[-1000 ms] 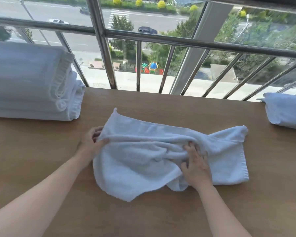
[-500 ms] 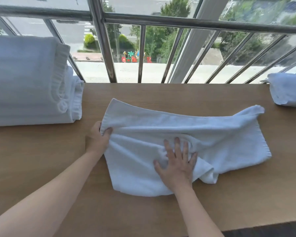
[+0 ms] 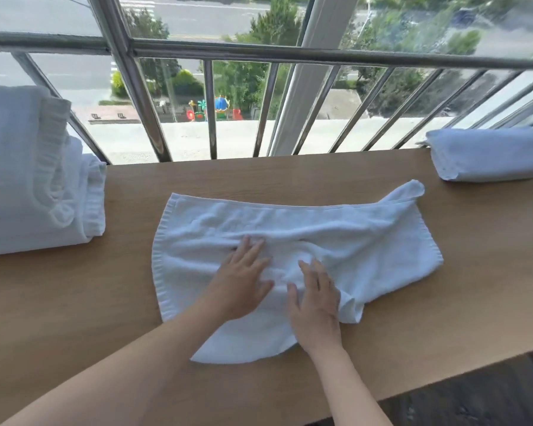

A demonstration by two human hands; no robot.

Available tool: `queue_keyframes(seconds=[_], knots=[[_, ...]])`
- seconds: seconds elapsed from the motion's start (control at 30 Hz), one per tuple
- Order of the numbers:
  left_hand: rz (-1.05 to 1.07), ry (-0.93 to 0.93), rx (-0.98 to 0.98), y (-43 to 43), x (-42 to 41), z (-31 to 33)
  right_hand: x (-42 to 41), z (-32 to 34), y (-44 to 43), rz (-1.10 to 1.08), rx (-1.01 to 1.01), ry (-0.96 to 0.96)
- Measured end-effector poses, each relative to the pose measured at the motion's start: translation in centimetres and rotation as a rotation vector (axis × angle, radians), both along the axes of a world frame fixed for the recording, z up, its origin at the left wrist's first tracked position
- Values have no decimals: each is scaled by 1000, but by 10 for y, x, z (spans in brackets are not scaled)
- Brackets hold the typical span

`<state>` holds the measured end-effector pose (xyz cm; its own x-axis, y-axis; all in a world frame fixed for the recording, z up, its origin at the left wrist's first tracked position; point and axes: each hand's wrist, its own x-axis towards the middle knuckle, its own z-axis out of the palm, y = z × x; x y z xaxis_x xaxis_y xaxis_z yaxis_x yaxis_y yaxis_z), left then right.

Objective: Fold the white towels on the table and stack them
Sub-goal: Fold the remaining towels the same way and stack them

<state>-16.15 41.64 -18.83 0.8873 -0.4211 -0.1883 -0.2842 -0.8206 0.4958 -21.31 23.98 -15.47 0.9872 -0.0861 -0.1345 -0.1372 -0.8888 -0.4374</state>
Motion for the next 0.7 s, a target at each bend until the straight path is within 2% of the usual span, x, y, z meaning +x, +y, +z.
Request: queue_keyframes(seconds=[0.1, 0.2, 0.27, 0.33, 0.4, 0.53, 0.63, 0.7], knots=[[111, 85, 64, -26, 4, 4, 10, 6, -46, -162, 44, -33], [51, -44, -33, -55, -8, 13, 27, 7, -98, -205, 3, 90], [-70, -90, -79, -75, -23, 21, 38, 3, -126, -92, -93, 127], [-126, -87, 5, -97, -38, 26, 45, -3, -149, 94, -187, 159], [-46, -55, 128, -118, -43, 32, 49, -13, -170, 197, -177, 179], [219, -171, 71, -142, -33, 33, 62, -23, -207, 195, 24, 152], [384, -93, 107, -149, -32, 35, 62, -25, -235, 149, -109, 121], [397, -75, 158, -163, -41, 34, 64, -22, -252, 6, -99, 166]])
